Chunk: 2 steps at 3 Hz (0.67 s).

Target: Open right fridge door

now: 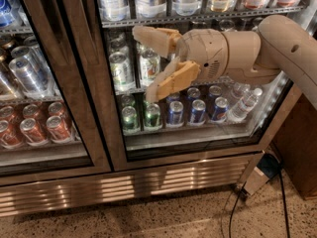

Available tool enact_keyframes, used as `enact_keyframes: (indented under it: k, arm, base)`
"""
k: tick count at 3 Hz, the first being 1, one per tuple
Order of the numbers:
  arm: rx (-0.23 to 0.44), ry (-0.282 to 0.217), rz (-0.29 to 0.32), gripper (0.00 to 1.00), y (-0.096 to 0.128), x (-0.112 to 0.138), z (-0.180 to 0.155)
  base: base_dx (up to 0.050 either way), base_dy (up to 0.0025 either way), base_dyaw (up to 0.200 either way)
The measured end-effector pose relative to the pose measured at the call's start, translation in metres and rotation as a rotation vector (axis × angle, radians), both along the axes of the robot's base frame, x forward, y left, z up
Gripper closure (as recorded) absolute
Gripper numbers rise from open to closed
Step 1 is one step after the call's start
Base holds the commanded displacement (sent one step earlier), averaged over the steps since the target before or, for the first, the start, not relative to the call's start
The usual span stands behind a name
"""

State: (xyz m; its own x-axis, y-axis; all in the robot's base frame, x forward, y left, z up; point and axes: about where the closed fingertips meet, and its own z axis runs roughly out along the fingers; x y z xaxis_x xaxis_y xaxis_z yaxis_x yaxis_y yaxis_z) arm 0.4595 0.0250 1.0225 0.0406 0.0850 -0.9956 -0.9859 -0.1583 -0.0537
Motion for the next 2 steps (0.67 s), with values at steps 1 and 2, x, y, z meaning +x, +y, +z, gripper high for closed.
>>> enact_keyframes:
  k: [1,2]
  arm:
    - [-0.048,-0.008,0.000,0.00,0.011,0.004,0.014]
    - [-0.110,-0.053,0.014,0.00,0.039,0.001,0.044]
  base:
    - [0.000,0.00000,0.000]
    - [0.000,0.00000,0.000]
